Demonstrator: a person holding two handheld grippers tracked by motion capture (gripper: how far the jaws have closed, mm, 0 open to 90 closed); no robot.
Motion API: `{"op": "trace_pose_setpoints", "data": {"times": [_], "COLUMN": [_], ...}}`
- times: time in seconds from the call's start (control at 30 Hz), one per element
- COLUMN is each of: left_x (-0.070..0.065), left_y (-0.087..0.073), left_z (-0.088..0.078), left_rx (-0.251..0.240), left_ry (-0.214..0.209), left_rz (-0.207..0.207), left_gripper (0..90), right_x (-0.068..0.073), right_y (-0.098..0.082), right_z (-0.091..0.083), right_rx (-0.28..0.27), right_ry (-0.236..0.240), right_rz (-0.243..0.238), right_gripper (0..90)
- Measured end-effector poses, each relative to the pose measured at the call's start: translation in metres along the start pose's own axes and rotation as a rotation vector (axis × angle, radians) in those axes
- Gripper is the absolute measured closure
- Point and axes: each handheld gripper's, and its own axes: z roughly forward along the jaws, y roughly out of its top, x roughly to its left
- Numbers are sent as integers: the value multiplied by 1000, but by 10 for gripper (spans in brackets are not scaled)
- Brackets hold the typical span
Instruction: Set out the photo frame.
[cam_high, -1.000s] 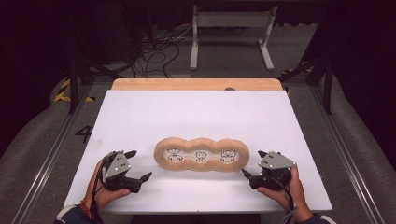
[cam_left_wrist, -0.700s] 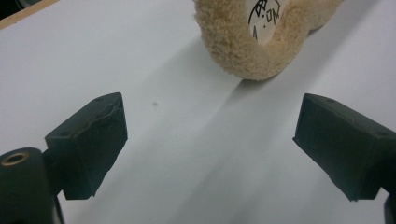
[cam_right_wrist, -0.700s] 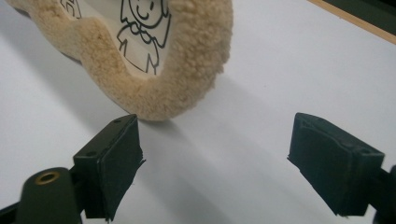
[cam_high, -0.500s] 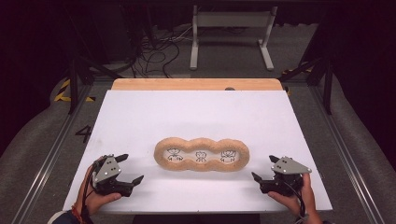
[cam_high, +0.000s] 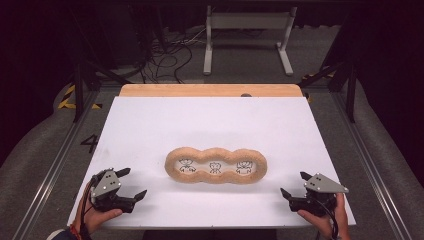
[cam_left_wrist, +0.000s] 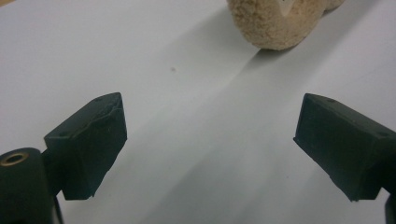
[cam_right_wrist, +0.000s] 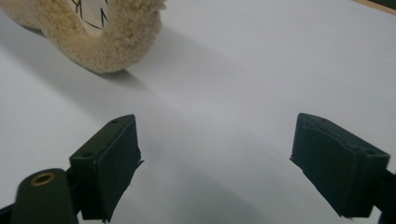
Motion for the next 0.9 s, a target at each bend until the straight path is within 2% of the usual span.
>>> {"op": "trace_pose_setpoints", "data": {"times": [0.1, 0.3, 0.5, 0.63, 0.77, 0.9], "left_x": [3, 8, 15, 13, 11, 10], "left_y": [-4, -15, -23, -23, -21, -21], "left_z": [-4, -11, -20, -22, -19, -20], "left_rx": [-25, -23, -55, -59, -53, -52], "left_ry": [-8, -7, -5, -4, -5, -5], "left_rz": [-38, -58, -101, -89, -76, -72], "left_gripper": [85, 85, 85, 85, 86, 86], "right_x": [-3, -11, -15, -13, -11, -11], "right_y": [-6, -17, -19, -19, -18, -18], "right_z": [-1, -6, -9, -7, -5, -6], "right_rx": [-3, -7, -15, -12, 7, 4], "right_ry": [-9, -23, -17, -12, -22, -26], "right_rz": [7, 43, 72, 68, 41, 47], "right_gripper": [147, 140, 134, 133, 132, 131]}}
